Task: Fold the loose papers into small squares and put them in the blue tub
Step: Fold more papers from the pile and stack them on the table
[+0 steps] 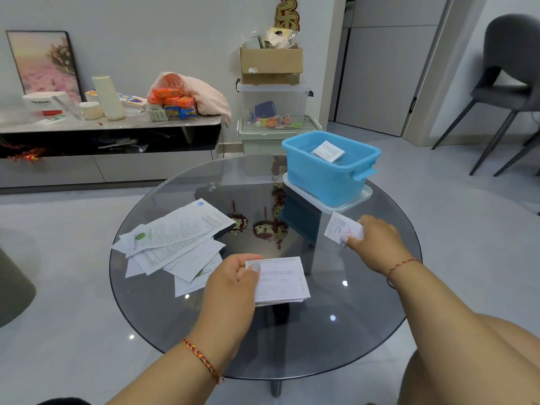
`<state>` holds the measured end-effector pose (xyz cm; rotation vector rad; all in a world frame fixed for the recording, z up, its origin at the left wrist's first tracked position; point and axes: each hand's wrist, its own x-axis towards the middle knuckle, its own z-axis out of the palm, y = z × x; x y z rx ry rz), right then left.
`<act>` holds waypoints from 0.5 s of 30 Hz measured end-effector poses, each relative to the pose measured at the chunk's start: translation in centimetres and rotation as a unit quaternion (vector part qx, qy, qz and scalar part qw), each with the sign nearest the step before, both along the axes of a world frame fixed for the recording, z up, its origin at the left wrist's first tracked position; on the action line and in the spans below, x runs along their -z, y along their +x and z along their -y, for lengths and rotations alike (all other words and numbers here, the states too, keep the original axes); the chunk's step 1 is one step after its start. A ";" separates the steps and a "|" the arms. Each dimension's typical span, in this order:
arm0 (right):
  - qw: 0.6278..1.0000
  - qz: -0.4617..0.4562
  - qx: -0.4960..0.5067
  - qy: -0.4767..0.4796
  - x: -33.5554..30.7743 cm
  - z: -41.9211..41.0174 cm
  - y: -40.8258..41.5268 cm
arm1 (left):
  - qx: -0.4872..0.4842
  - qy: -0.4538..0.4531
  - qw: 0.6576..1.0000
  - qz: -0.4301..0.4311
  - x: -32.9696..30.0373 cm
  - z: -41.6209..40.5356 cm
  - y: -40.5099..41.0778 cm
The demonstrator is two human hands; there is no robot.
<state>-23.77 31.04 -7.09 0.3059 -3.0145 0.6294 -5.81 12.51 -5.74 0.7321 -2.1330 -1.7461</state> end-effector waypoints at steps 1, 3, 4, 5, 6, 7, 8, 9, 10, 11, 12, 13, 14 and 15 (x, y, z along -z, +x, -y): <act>0.999 -0.002 -0.011 -0.035 -0.6 0.1 0.6 | -0.003 0.001 1.000 0.003 0.0 0.1 0.0; 0.988 0.000 -0.055 -0.144 -1.9 0.6 2.4 | -0.004 0.003 1.000 0.013 0.0 0.3 0.2; 0.974 0.006 -0.086 -0.207 -2.6 1.0 3.4 | -0.005 0.006 1.000 0.015 0.0 0.3 0.3; 0.956 0.019 -0.118 -0.268 -3.4 1.4 4.5 | -0.005 0.010 1.000 0.013 -0.1 0.3 0.4; 0.936 0.044 -0.150 -0.317 -4.0 1.7 5.5 | -0.003 0.011 1.000 0.012 -0.2 0.4 0.5; 0.914 0.078 -0.181 -0.354 -4.4 2.0 6.5 | -0.001 0.012 1.000 0.013 -0.2 0.4 0.5; 0.897 0.100 -0.209 -0.376 -4.6 2.3 7.3 | 0.003 0.011 1.000 0.015 -0.2 0.5 0.4; 0.888 0.095 -0.231 -0.387 -4.6 2.6 8.2 | 0.005 0.013 1.000 0.020 0.0 0.6 0.4; 0.891 0.042 -0.244 -0.380 -4.6 2.9 8.9 | 0.008 0.015 1.000 0.023 0.0 0.6 0.4; 0.898 -0.053 -0.255 -0.354 -4.6 3.2 9.5 | 0.011 0.024 0.999 0.024 0.2 0.7 0.3; 0.894 -0.153 -0.278 -0.316 -4.3 3.4 9.9 | 0.013 0.042 0.999 0.021 0.2 0.8 0.3; 0.879 -0.230 -0.313 -0.276 -3.8 3.6 10.2 | 0.010 0.076 0.997 0.012 0.2 0.8 0.3; 0.864 -0.277 -0.349 -0.234 -3.1 3.7 10.4 | 0.003 0.128 0.992 -0.003 0.0 0.8 0.3; 0.852 -0.301 -0.380 -0.198 -2.4 3.8 10.5 | -0.003 0.195 0.980 -0.023 -0.3 0.8 0.4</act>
